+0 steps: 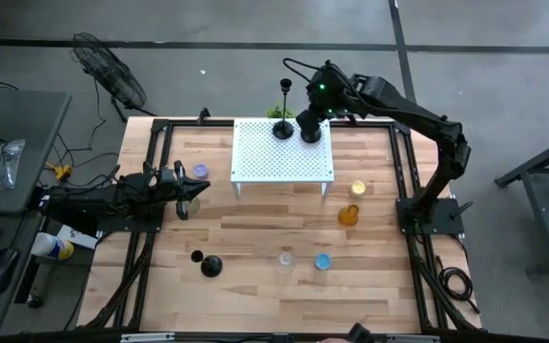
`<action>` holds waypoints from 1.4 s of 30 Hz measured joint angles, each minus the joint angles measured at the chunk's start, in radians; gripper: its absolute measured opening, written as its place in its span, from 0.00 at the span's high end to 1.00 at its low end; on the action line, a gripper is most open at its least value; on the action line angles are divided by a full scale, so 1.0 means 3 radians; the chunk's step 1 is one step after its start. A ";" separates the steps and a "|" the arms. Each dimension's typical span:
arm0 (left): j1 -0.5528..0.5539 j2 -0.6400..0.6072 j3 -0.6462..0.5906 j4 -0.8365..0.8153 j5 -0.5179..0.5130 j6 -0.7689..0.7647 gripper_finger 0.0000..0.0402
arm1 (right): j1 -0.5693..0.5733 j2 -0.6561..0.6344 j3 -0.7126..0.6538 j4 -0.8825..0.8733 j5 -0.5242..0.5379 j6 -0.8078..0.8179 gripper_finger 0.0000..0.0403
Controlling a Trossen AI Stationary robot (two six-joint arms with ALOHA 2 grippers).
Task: Pick & Place candle stick holders
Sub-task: Put the right black candle holder on the shelf aligned with the black candle holder
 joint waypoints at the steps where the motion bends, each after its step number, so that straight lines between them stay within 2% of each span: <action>1: 0.0001 0.0000 0.0000 0.0000 0.0000 0.0000 0.99 | 0.0001 0.0000 0.0000 0.0017 -0.0011 -0.0011 0.97; 42: 0.0001 0.0000 0.0000 -0.0001 0.0000 0.0000 0.99 | -0.0009 -0.0001 0.0008 0.0027 -0.0057 -0.0181 0.97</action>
